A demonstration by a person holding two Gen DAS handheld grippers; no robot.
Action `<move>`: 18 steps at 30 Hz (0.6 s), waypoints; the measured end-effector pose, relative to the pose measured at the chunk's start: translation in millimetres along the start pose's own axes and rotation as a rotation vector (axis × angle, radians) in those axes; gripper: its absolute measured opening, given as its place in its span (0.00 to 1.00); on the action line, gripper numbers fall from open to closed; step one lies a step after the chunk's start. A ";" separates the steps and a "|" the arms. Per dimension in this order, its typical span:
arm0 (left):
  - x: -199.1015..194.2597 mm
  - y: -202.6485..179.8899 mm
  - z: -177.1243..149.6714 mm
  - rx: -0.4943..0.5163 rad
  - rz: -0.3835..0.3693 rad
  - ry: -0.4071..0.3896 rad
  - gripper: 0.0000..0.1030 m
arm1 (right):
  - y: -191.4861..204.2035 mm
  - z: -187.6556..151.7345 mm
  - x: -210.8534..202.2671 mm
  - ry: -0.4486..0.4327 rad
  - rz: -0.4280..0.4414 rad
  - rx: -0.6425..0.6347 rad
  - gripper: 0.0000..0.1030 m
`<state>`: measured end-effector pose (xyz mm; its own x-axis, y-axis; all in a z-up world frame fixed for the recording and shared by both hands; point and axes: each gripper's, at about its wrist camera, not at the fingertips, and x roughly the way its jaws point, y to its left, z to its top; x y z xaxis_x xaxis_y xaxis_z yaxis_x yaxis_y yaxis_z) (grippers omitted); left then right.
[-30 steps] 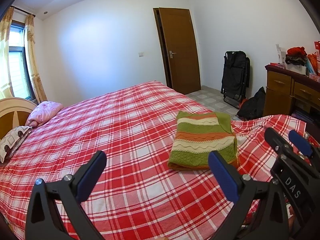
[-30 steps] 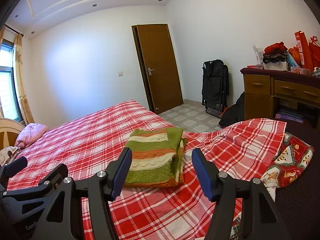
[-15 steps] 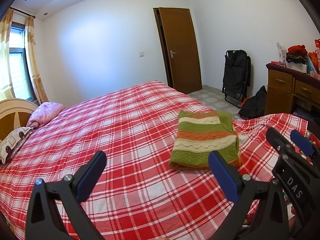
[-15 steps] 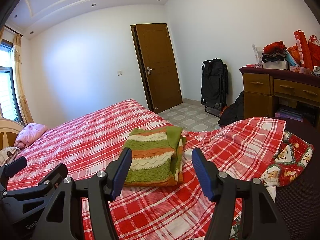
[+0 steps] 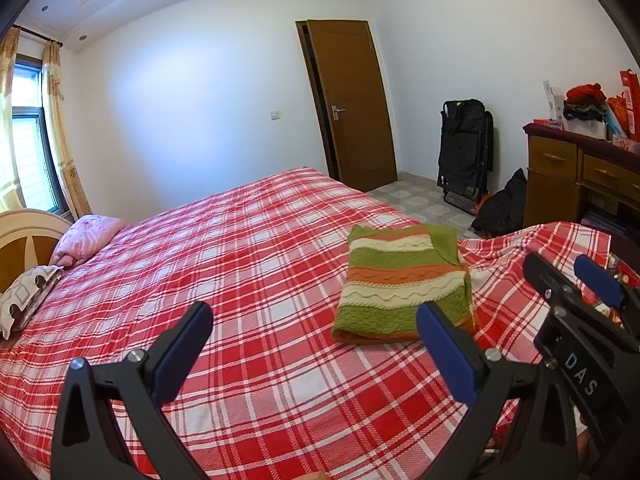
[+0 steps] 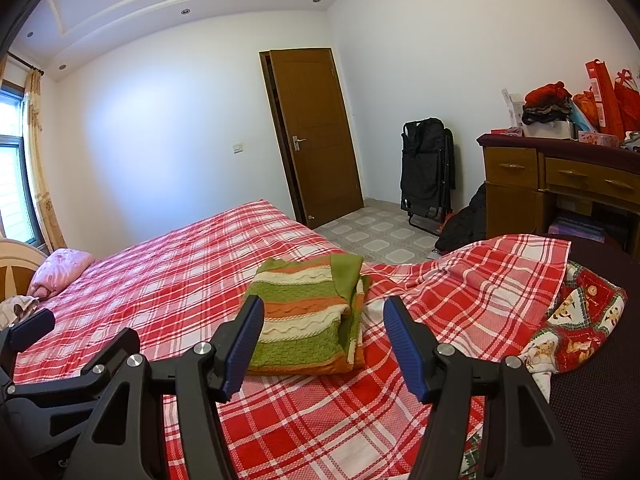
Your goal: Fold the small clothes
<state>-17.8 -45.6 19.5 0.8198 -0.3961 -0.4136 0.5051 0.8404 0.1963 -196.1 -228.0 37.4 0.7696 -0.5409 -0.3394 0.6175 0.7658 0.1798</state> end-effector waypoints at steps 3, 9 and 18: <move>0.6 -0.5 0.7 -0.002 -0.003 0.005 1.00 | -0.4 -0.1 0.3 0.002 0.000 0.002 0.61; 0.1 -1.1 1.4 -0.001 -0.003 0.003 1.00 | -1.2 0.0 0.6 0.003 0.001 0.004 0.61; 1.7 -5.4 5.9 0.017 0.014 0.005 1.00 | -4.0 -0.9 2.4 0.005 -0.006 0.015 0.62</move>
<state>-17.6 -53.0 23.0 0.8254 -0.3823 -0.4154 0.4981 0.8395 0.2172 -196.9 -232.0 35.0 0.7649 -0.5438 -0.3453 0.6247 0.7570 0.1918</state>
